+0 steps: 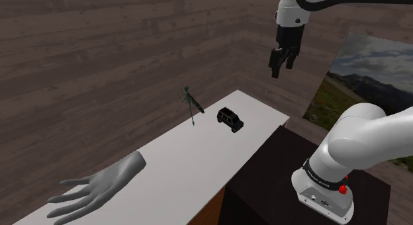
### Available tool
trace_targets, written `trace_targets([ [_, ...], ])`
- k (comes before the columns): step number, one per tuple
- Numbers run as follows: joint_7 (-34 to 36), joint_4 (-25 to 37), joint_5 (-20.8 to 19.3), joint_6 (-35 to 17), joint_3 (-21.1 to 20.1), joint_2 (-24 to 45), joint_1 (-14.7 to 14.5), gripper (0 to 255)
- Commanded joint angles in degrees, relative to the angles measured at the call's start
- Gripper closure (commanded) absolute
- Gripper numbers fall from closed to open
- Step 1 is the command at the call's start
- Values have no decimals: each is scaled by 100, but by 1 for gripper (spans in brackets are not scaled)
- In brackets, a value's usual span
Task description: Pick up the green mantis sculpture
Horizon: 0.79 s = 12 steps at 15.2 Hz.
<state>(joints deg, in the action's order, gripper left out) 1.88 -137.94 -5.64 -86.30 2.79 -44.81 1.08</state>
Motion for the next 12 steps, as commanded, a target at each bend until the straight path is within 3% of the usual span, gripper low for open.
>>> trace_targets([
  [1, 0, 0, 0, 0, 0, 0, 0, 0],
  [12, 517, -334, 229, -2486, -176, 1594, -133, 0],
])
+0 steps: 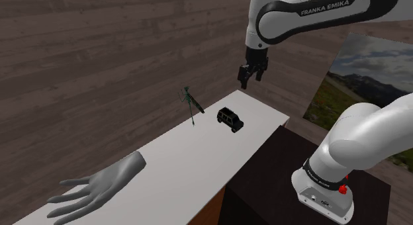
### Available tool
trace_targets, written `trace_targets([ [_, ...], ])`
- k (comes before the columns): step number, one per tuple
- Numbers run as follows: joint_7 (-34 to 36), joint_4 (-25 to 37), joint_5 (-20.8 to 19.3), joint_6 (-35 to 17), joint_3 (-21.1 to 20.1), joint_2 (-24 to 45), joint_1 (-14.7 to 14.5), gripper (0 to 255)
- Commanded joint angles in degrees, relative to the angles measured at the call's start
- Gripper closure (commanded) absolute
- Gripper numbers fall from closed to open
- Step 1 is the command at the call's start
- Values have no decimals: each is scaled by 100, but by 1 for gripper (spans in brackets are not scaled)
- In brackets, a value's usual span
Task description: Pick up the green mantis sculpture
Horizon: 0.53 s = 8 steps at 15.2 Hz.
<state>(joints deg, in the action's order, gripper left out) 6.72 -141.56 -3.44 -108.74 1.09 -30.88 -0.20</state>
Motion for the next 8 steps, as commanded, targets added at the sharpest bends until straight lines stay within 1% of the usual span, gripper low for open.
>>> trace_targets([
  [1, 74, 51, 23, -454, -22, 384, -14, 0],
  [8, 360, 456, 70, -1794, -132, 1766, -69, 0],
])
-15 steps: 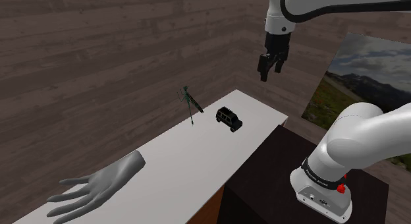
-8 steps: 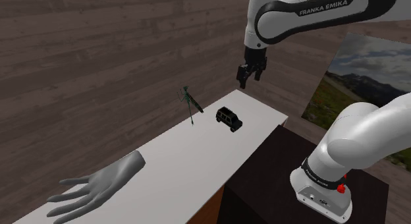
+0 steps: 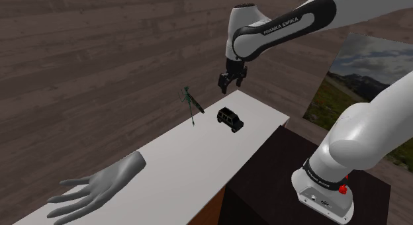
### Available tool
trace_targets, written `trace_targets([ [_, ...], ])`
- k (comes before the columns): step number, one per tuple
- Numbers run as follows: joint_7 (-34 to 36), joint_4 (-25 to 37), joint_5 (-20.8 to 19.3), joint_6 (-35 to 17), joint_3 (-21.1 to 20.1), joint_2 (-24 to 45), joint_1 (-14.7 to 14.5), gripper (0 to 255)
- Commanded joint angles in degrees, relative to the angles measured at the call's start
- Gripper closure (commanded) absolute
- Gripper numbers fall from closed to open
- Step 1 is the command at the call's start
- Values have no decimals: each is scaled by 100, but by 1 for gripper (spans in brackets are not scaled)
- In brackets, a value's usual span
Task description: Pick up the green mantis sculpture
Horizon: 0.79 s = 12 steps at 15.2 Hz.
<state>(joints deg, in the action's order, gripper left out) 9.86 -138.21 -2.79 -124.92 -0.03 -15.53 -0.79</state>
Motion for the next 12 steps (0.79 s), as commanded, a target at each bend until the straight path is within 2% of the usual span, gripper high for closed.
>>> trace_targets([
  [1, 88, 213, 5, -343, -34, 438, -16, 0],
  [7, 339, 930, -41, -1185, -100, 1684, -56, 0],
  [12, 547, 1737, -116, -1674, -117, 2719, -108, 0],
])
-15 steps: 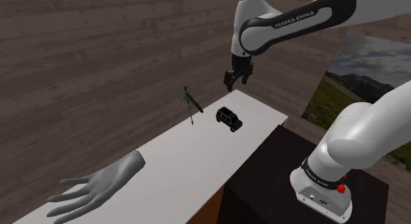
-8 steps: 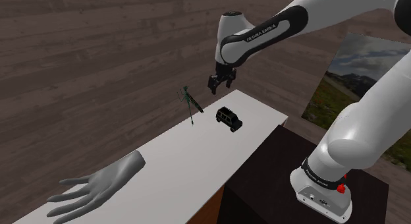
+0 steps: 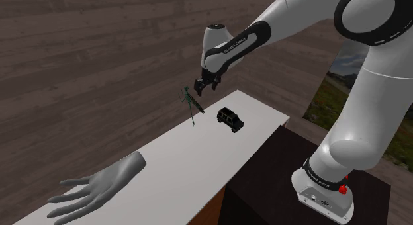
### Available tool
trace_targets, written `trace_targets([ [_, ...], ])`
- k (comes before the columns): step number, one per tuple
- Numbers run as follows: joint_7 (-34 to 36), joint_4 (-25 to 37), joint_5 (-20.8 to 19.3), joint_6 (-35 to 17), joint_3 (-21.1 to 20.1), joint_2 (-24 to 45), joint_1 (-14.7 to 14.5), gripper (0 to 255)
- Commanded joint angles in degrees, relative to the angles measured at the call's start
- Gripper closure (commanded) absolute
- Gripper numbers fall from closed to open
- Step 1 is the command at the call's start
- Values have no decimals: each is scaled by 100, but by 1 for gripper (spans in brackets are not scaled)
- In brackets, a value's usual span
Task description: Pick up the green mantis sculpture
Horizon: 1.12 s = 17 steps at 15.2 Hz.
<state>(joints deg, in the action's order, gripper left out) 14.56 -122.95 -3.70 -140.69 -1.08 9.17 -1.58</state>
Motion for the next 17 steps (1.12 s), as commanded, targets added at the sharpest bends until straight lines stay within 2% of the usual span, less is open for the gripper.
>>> trace_targets([
  [1, 116, 395, -41, -171, -10, 455, -42, 0],
  [9, 362, 2086, -120, -479, 35, 2053, -163, 0],
  [17, 405, 2050, -154, -896, 62, 2434, -179, 0],
])
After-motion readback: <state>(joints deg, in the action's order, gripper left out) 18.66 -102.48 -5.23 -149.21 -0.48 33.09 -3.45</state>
